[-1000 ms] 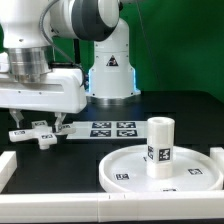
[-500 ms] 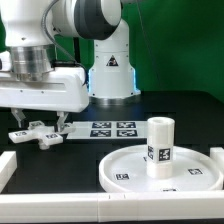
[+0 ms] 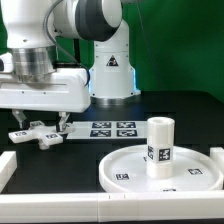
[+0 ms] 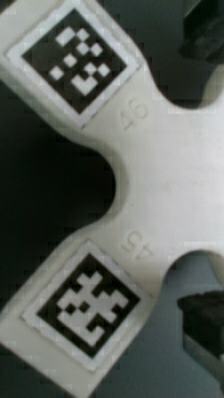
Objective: Assemble round table
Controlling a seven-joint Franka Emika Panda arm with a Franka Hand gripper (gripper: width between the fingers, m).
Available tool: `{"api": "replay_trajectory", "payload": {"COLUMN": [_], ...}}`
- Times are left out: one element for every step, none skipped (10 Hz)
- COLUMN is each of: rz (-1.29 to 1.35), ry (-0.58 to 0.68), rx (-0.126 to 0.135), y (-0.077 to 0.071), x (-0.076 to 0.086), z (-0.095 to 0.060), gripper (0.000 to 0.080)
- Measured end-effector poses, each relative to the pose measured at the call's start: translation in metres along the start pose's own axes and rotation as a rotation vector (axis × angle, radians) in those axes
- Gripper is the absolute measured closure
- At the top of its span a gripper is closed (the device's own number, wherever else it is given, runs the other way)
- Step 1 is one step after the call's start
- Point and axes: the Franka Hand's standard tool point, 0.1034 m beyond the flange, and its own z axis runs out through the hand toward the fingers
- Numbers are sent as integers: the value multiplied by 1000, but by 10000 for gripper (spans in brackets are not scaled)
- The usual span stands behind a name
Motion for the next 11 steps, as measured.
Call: {"api": "replay_trajectory", "payload": {"rz": [-7, -7, -8, -9, -9, -9, -9, -11, -19, -20, -18], "ry": [-1, -3, -5, -6, -8, -10, -11, -19, -30, -27, -28], "rx": [0, -1, -1, -2, -3, -4, -4, -3, -2, -2, -2], "y": [0, 0, 0, 0, 0, 0, 0, -1, -2, -2, -1], "x": [0, -1, -1, -2, -2, -3, -3, -3, -2, 0, -1], "z": [1, 2, 2, 3, 5, 6, 6, 7, 9, 9, 9], "gripper": [151, 151, 151, 151, 151, 151, 151, 151, 261, 359, 358]}}
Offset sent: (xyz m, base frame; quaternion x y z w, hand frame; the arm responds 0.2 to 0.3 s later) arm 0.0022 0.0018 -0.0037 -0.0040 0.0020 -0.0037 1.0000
